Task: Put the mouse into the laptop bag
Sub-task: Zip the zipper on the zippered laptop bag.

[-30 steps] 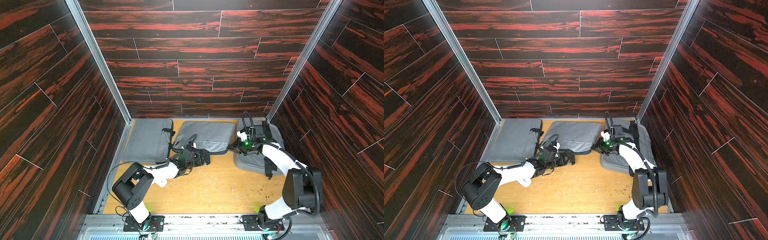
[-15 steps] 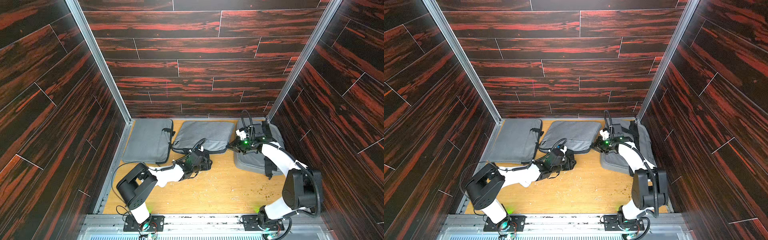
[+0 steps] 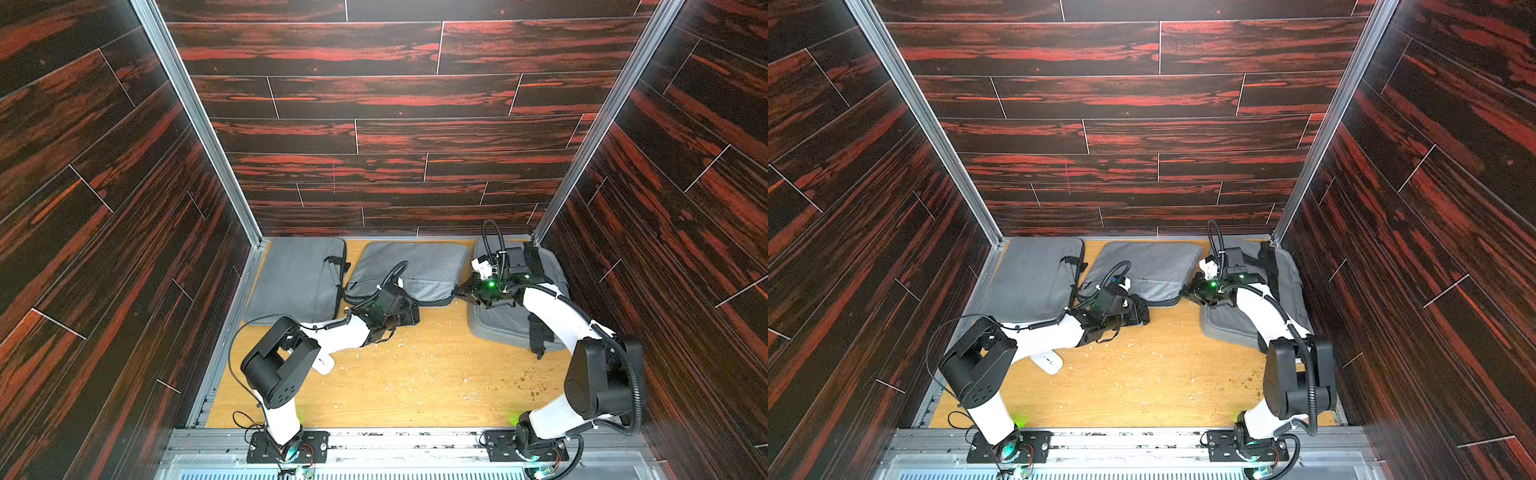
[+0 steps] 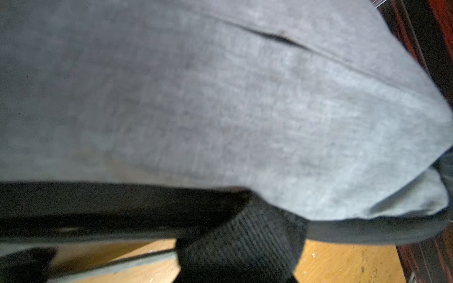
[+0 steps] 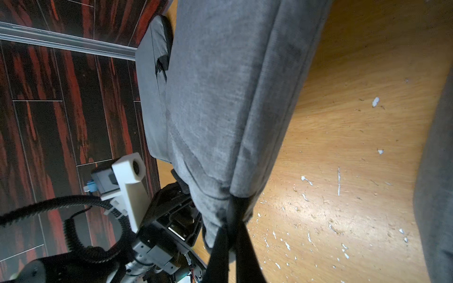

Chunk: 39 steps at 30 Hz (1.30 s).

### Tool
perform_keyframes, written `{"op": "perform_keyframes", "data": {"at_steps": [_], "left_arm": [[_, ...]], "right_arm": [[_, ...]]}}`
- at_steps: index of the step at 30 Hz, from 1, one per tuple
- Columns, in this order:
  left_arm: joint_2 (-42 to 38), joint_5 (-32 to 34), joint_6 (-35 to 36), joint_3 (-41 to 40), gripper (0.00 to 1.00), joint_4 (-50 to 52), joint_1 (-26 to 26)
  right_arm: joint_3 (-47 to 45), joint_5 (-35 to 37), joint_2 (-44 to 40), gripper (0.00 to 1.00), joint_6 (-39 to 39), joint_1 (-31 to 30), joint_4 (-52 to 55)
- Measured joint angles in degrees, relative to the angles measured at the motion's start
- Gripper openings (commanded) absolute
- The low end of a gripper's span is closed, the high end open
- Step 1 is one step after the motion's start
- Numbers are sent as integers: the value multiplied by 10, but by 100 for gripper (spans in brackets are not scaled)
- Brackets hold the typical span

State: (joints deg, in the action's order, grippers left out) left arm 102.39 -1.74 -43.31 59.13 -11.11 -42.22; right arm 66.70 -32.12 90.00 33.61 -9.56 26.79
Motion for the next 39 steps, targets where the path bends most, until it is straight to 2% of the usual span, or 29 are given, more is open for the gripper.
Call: {"op": "perform_keyframes", "data": {"at_steps": [4,6,11,16,26,33,39], "left_arm": [[16,-9,-2,12,36,0,0],[25,-14,-5,17,35,0,0],[31,-23,-11,29,24,2,0],[35,-26,-19,41,0,4,0],[30,-26,-17,25,0,-11,2],[-11,-50,-9,-53,0,-99,7],[-15,-92,2,-94,0,-162,23]], "right_arm": [[0,3,0,0,0,0,-3],[0,6,0,0,0,0,-3],[0,9,0,0,1,0,-9],[0,10,0,0,4,0,-17],[10,8,1,0,3,4,-7],[28,-47,7,0,-6,38,43],[29,-73,10,0,-7,45,64]]}}
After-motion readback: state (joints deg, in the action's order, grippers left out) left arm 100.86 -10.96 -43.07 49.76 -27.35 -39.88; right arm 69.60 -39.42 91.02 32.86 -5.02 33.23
